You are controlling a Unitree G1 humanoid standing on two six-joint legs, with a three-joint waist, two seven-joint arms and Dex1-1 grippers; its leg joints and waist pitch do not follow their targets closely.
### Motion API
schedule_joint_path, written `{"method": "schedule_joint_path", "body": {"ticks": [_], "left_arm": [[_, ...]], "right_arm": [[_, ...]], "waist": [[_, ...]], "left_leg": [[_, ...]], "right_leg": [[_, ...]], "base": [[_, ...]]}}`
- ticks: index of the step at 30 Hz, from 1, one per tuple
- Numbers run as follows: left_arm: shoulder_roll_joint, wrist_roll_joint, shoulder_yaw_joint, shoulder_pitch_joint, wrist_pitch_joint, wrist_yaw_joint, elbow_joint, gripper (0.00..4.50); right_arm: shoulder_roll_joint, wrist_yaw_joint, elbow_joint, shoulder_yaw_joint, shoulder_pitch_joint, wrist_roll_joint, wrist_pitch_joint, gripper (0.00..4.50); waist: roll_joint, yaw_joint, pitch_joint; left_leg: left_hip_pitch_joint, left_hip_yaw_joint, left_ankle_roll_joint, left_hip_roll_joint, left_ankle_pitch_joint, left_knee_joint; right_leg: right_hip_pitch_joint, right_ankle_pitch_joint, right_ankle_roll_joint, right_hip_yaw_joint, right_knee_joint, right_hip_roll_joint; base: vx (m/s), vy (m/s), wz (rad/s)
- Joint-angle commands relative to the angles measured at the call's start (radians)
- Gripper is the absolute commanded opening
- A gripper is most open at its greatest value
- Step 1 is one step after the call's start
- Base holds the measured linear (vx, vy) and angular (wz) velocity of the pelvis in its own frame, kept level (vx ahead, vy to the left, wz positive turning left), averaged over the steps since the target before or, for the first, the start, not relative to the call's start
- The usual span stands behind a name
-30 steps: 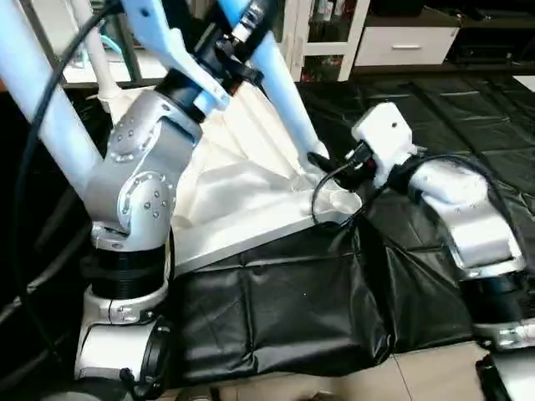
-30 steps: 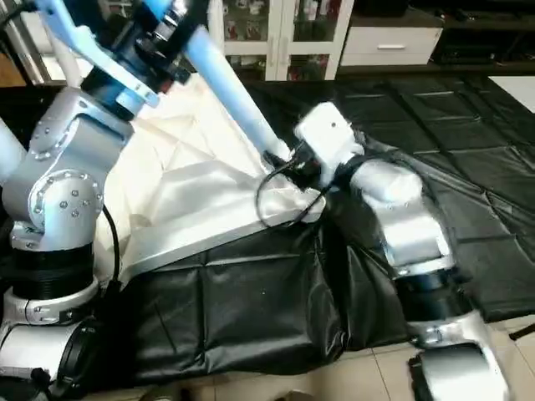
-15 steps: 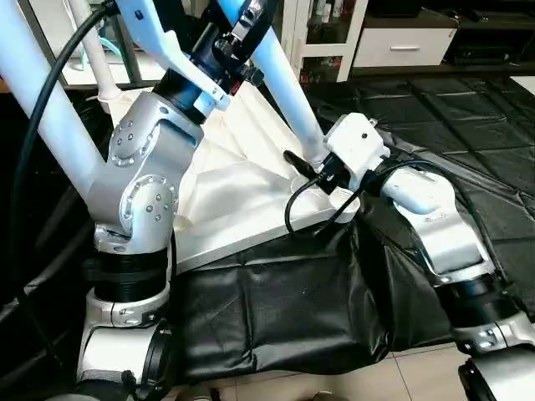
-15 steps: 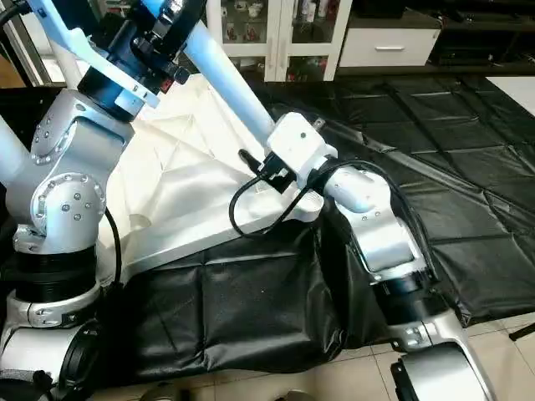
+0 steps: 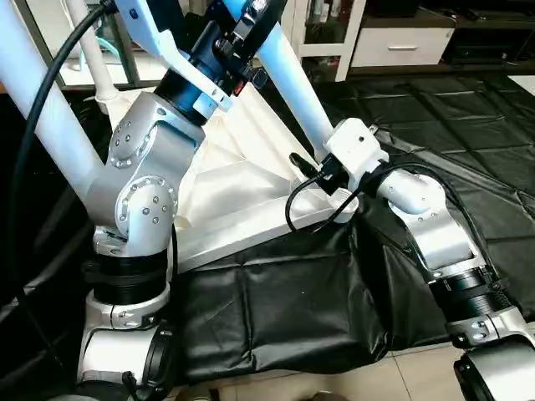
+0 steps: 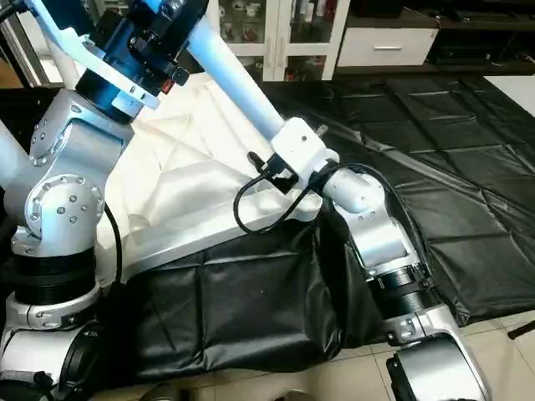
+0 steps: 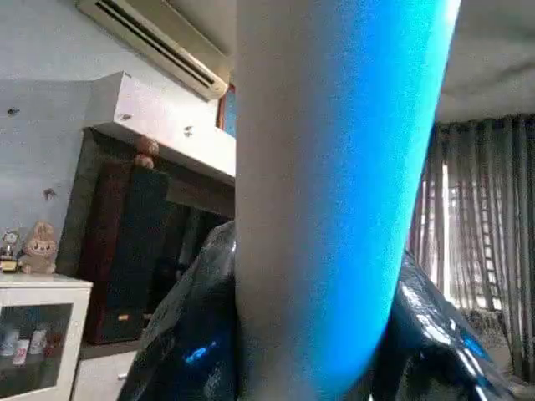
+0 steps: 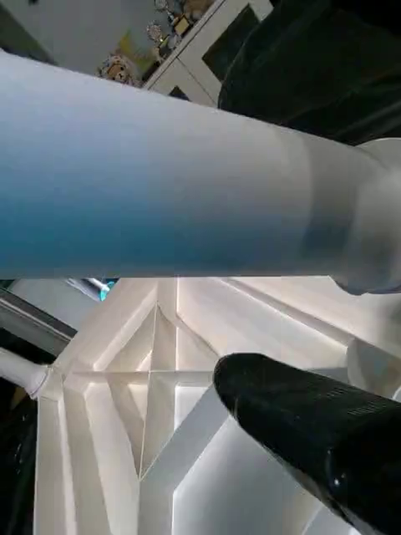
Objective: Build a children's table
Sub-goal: Insert table leg to table base
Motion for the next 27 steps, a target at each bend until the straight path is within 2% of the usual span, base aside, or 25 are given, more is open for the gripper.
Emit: {"method": "schedule_joint_path", "body": {"ticks": [1, 2, 3, 6, 7, 10, 12, 15, 18, 20, 23, 24, 27], "left_arm": [[0.005, -0.014, 0.001, 0.001, 0.005, -0.011, -0.022, 1.56], [0.005, -0.014, 0.001, 0.001, 0.005, -0.011, -0.022, 1.56], [0.007, -0.016, 0.000, 0.001, 0.005, -0.012, -0.021, 1.56], [0.009, -0.019, -0.003, 0.000, 0.008, -0.016, -0.019, 1.56], [0.009, -0.020, -0.003, 0.001, 0.009, -0.016, -0.019, 1.56], [0.010, -0.022, -0.005, 0.002, 0.011, -0.019, -0.020, 1.56], [0.011, -0.025, -0.006, 0.004, 0.013, -0.020, -0.022, 1.55], [0.011, -0.028, -0.007, 0.005, 0.016, -0.021, -0.026, 1.55], [0.010, -0.028, -0.007, 0.004, 0.017, -0.022, -0.026, 1.55], [0.009, -0.029, -0.007, 0.004, 0.019, -0.023, -0.025, 1.55], [0.012, -0.025, -0.008, 0.005, 0.025, -0.019, -0.026, 1.55], [0.009, -0.013, -0.008, 0.004, 0.018, -0.008, -0.022, 2.11], [0.007, -0.027, -0.005, 0.006, 0.029, -0.012, -0.016, 2.25]], "right_arm": [[-0.002, 0.014, 0.009, -0.009, -0.020, 0.006, -0.021, 4.15], [-0.001, 0.015, 0.008, -0.009, -0.020, 0.007, -0.023, 3.86], [-0.001, 0.018, 0.008, -0.008, -0.018, 0.009, -0.027, 3.76], [-0.001, 0.020, 0.015, -0.010, -0.022, 0.008, -0.034, 3.66], [-0.001, 0.020, 0.015, -0.010, -0.022, 0.008, -0.035, 3.41], [-0.003, 0.024, 0.020, -0.011, -0.024, 0.008, -0.038, 3.24], [-0.003, 0.029, 0.025, -0.012, -0.025, 0.007, -0.041, 2.88], [-0.004, 0.033, 0.027, -0.012, -0.025, 0.007, -0.042, 2.78], [-0.005, 0.037, 0.032, -0.012, -0.026, 0.009, -0.042, 2.39], [-0.005, 0.040, 0.036, -0.013, -0.027, 0.011, -0.040, 2.33], [-0.005, 0.044, 0.038, -0.014, -0.027, 0.013, -0.039, 1.96], [-0.005, 0.046, 0.039, -0.014, -0.027, 0.014, -0.039, 1.93], [-0.003, 0.050, 0.040, -0.018, -0.026, 0.019, -0.036, 1.88]], "waist": [[-0.009, -0.003, -0.107], [-0.009, -0.004, -0.107], [-0.010, -0.004, -0.107], [-0.009, -0.004, -0.107], [-0.008, -0.004, -0.107], [-0.009, -0.005, -0.107], [-0.010, -0.006, -0.107], [-0.009, -0.007, -0.106], [-0.010, -0.008, -0.107], [-0.010, -0.009, -0.107], [-0.011, -0.010, -0.108], [-0.011, -0.010, -0.108], [-0.010, -0.011, -0.107]], "left_leg": [[0.017, -0.004, 0.046, 0.000, 0.032, -0.044], [0.016, -0.004, 0.046, 0.000, 0.031, -0.044], [0.016, -0.003, 0.046, -0.001, 0.033, -0.043], [0.016, -0.004, 0.048, 0.000, 0.037, -0.043], [0.016, -0.004, 0.047, 0.000, 0.034, -0.044], [0.016, -0.004, 0.047, 0.000, 0.031, -0.043], [0.017, -0.004, 0.047, 0.001, 0.028, -0.044], [0.017, -0.004, 0.044, 0.001, 0.016, -0.044], [0.017, -0.003, 0.045, 0.001, 0.019, -0.044], [0.016, -0.003, 0.046, 0.000, 0.021, -0.043], [0.015, -0.003, 0.049, -0.001, 0.025, -0.042], [0.014, -0.003, 0.050, -0.001, 0.026, -0.042], [0.015, -0.003, 0.051, 0.000, 0.023, -0.042]], "right_leg": [[0.073, 0.318, -0.241, 0.037, -0.056, -0.049], [0.073, 0.316, -0.241, 0.037, -0.056, -0.048], [0.074, 0.320, -0.242, 0.037, -0.056, -0.048], [0.074, 0.327, -0.245, 0.037, -0.055, -0.048], [0.073, 0.323, -0.246, 0.036, -0.056, -0.048], [0.073, 0.318, -0.247, 0.037, -0.056, -0.048], [0.073, 0.312, -0.248, 0.036, -0.057, -0.048], [0.073, 0.291, -0.249, 0.036, -0.058, -0.049], [0.073, 0.294, -0.251, 0.037, -0.058, -0.049], [0.073, 0.297, -0.251, 0.037, -0.058, -0.049], [0.074, 0.299, -0.251, 0.036, -0.057, -0.048], [0.074, 0.301, -0.251, 0.037, -0.057, -0.048], [0.073, 0.299, -0.252, 0.036, -0.058, -0.048]], "base": [[0.000, 0.000, 0.00], [0.000, 0.000, 0.00], [0.000, 0.000, 0.00], [0.000, 0.000, 0.00], [0.000, 0.000, 0.00], [0.000, 0.000, 0.00], [0.000, 0.000, 0.00], [0.000, 0.000, 0.00], [0.000, 0.000, 0.00], [0.000, 0.000, 0.00], [0.000, 0.000, 0.00], [0.000, 0.000, 0.00], [0.000, 0.000, 0.00]]}}
